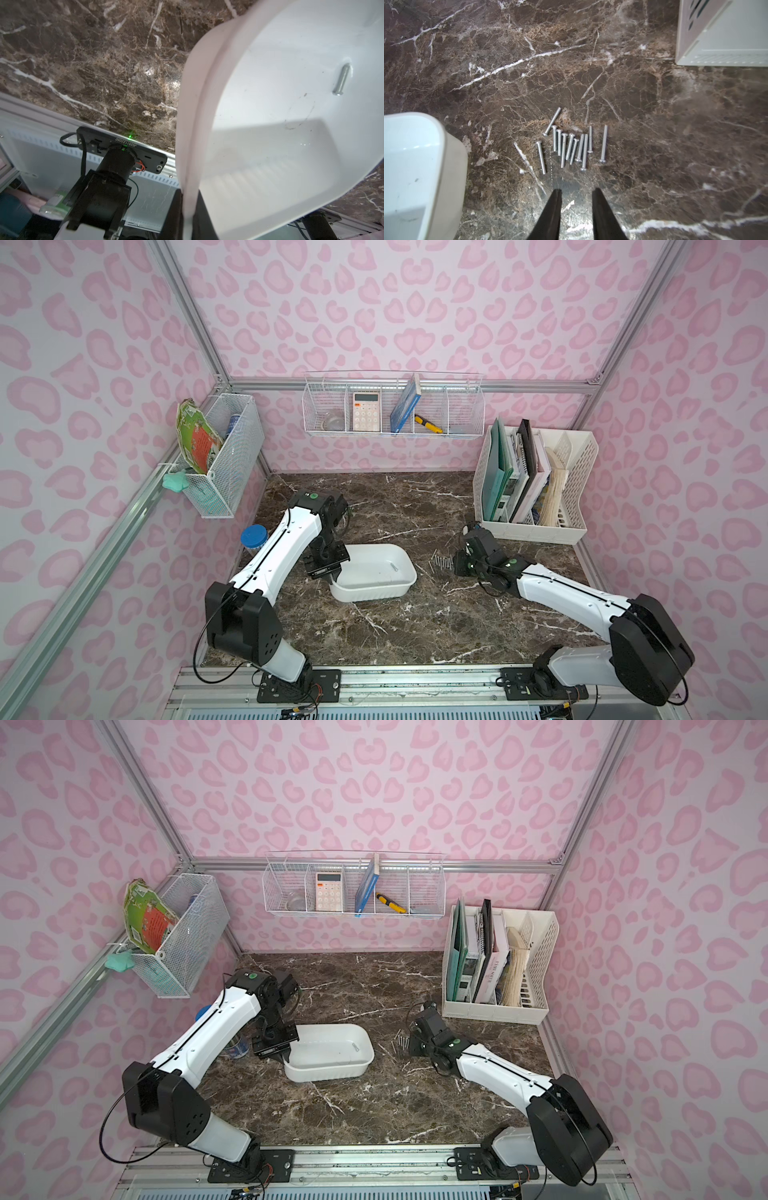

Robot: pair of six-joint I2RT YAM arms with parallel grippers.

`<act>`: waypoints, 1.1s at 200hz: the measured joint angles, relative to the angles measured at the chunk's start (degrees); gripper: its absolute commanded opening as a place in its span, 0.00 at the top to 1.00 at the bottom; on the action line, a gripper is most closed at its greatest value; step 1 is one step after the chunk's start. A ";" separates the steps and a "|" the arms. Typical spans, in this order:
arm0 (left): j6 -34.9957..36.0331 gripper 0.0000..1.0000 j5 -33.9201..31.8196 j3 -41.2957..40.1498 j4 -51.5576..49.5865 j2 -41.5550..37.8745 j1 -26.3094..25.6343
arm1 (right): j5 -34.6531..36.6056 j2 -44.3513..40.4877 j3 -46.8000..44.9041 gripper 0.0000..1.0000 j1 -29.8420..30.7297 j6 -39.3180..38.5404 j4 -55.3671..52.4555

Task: Take out the screws from the storage box
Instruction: Pick up the storage box at the center of the board, then pick up the screw from the storage box.

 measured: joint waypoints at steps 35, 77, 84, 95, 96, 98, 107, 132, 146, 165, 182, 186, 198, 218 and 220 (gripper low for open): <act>3.32 1.00 -0.90 -5.77 9.62 -3.67 -0.15 | 0.07 -3.06 -2.36 0.72 0.00 0.02 1.60; 6.95 1.00 -1.73 -9.79 18.34 -4.37 -0.42 | -1.53 -6.19 -4.13 0.69 0.00 -0.70 4.46; 7.56 1.00 -2.03 -10.12 19.32 -4.13 -0.44 | -1.64 -6.25 -4.13 0.69 0.00 -0.96 4.98; 8.02 1.00 -2.29 -10.45 20.55 -3.69 -0.48 | -2.64 -6.23 -4.13 0.69 0.00 -1.33 5.38; 8.04 1.00 -2.29 -10.47 20.68 -3.63 -0.48 | -2.75 -6.23 -4.13 0.69 0.00 -1.36 5.40; 8.13 1.00 -2.29 -10.51 20.81 -3.54 -0.48 | -2.86 -6.21 -4.13 0.69 0.00 -1.46 5.42; 8.72 1.00 -2.58 -10.67 21.62 -3.17 -0.48 | -2.99 -6.03 -4.13 0.69 0.02 -1.73 5.44; 9.53 1.00 -2.91 -10.80 22.99 -2.03 -0.52 | -4.02 -4.61 -3.37 0.68 1.18 -2.64 5.77; 10.34 1.00 -2.95 -10.84 23.43 -1.42 -0.55 | -4.52 -3.26 -2.19 0.67 2.34 -3.43 6.08; 10.56 1.00 -3.06 -11.02 24.13 -0.28 -0.55 | -4.50 -0.76 0.00 0.66 4.17 -4.17 6.56; 10.58 1.00 -3.21 -11.08 24.30 0.46 -0.55 | -4.44 2.82 3.23 0.66 6.19 -5.22 6.43; 10.58 1.00 -3.32 -11.10 24.39 0.59 -0.55 | -4.37 3.82 4.17 0.66 6.67 -5.44 6.38; 10.58 1.00 -3.54 -11.17 24.65 0.94 -0.55 | -4.04 7.06 7.17 0.66 7.98 -6.36 5.92; 10.60 1.00 -3.82 -11.30 24.65 1.55 -0.55 | -3.10 12.70 12.63 0.66 9.79 -6.82 4.52; 10.60 1.00 -3.82 -11.32 24.68 1.60 -0.55 | -3.02 13.18 13.16 0.66 9.94 -6.93 4.42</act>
